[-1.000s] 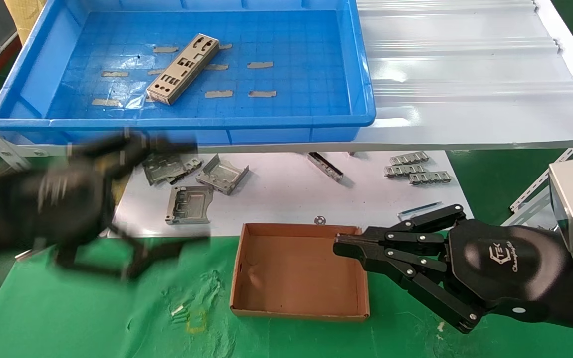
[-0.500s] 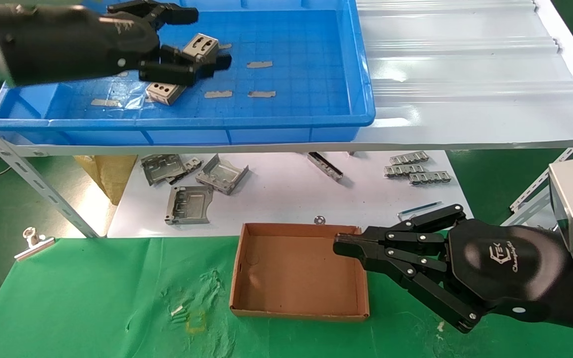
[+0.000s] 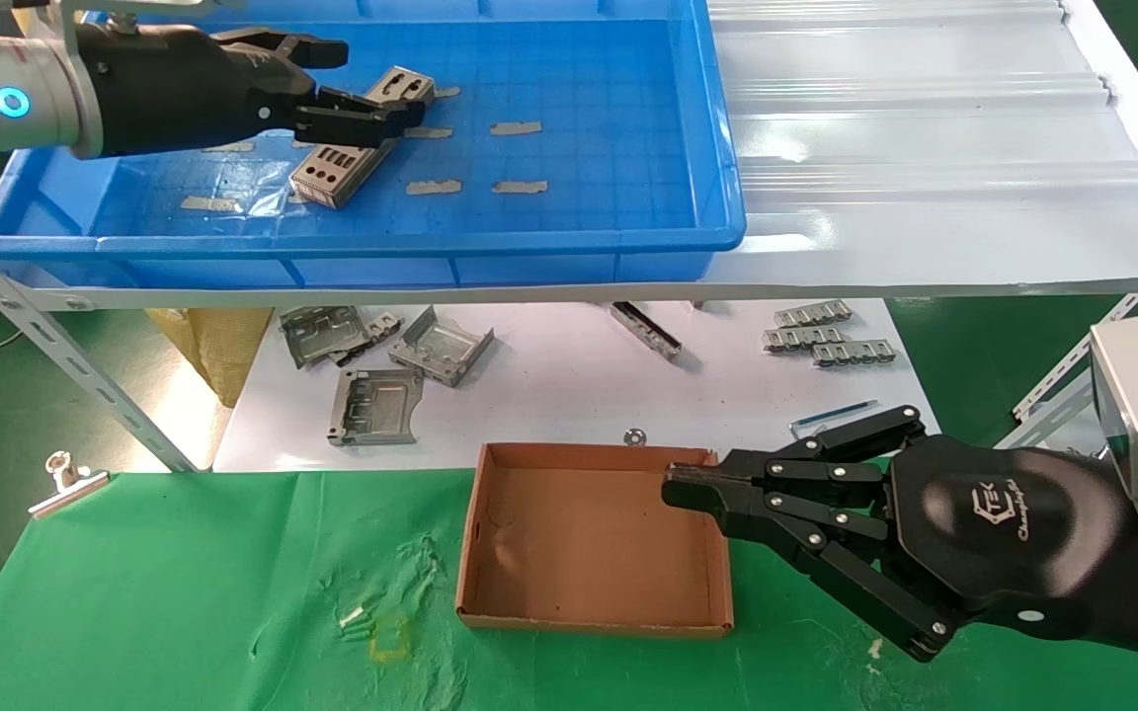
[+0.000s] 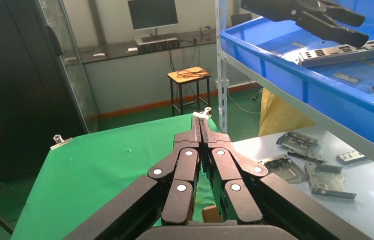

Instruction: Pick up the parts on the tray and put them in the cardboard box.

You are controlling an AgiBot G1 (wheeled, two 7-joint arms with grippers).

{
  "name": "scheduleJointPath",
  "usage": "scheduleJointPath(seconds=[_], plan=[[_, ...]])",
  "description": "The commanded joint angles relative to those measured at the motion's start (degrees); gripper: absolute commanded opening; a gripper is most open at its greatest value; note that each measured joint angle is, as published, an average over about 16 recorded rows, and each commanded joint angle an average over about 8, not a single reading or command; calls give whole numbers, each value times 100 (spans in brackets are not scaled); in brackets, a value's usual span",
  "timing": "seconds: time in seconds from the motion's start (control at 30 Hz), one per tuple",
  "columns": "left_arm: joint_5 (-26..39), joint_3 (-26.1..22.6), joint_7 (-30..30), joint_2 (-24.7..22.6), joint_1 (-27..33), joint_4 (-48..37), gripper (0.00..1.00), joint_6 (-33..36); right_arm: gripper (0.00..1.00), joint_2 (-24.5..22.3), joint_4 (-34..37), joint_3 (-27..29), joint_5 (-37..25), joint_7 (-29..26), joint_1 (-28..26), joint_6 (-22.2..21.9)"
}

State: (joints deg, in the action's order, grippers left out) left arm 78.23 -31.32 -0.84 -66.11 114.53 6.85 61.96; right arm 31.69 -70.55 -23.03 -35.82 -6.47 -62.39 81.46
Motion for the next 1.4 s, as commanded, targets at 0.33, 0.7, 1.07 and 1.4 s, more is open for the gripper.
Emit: scheduleJointPath(seconds=[0.33, 0.7, 1.07, 1.4], plan=[[20, 1, 7, -210, 79, -491, 6, -503, 100, 0, 0, 0, 0, 0, 0, 0], [40, -12, 15, -311, 67, -615, 0, -633, 100, 0, 0, 0, 0, 0, 0, 0], [10, 10, 52, -373, 48, -645, 0, -728, 100, 0, 0, 0, 0, 0, 0, 0], [-8, 23, 98, -395, 40, -644, 0, -739, 100, 0, 0, 0, 0, 0, 0, 0]])
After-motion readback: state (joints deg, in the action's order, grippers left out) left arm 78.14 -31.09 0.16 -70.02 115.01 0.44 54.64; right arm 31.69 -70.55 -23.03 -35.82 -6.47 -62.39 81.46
